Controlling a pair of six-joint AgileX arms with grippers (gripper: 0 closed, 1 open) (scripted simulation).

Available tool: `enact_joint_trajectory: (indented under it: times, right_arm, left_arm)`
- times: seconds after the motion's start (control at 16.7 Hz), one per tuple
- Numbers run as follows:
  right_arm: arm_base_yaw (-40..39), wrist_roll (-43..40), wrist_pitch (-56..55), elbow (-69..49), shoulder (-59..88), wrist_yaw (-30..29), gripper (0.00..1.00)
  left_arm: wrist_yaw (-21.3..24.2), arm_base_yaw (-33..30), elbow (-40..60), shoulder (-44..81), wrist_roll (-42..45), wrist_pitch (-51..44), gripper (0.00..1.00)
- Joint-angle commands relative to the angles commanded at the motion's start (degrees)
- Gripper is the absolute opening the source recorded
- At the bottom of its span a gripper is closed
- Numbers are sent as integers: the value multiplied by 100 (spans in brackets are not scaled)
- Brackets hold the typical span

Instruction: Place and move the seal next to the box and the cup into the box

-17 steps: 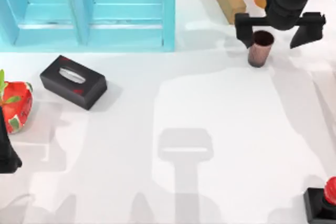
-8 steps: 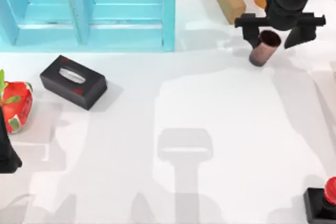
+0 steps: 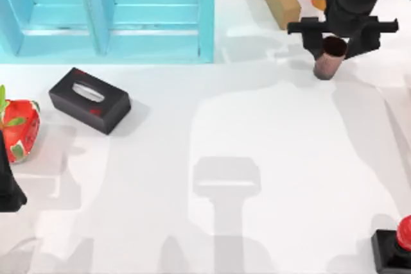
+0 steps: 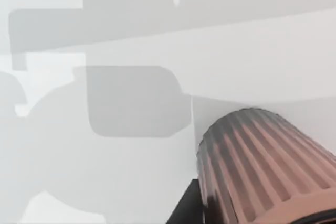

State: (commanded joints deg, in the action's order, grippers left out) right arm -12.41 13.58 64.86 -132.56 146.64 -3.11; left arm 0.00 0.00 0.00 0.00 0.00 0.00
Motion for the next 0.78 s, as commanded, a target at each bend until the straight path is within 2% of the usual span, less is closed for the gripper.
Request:
enact_joint_trajectory:
  times: [0.54,0.78]
  right_arm:
    - [-15,5,14,-13,7,4,0]
    - [220,-197,570,-670,138,49,0]
  left_arm:
    - [0,0,0,0,0,0,100]
    - [0,0,0,0,0,0,100]
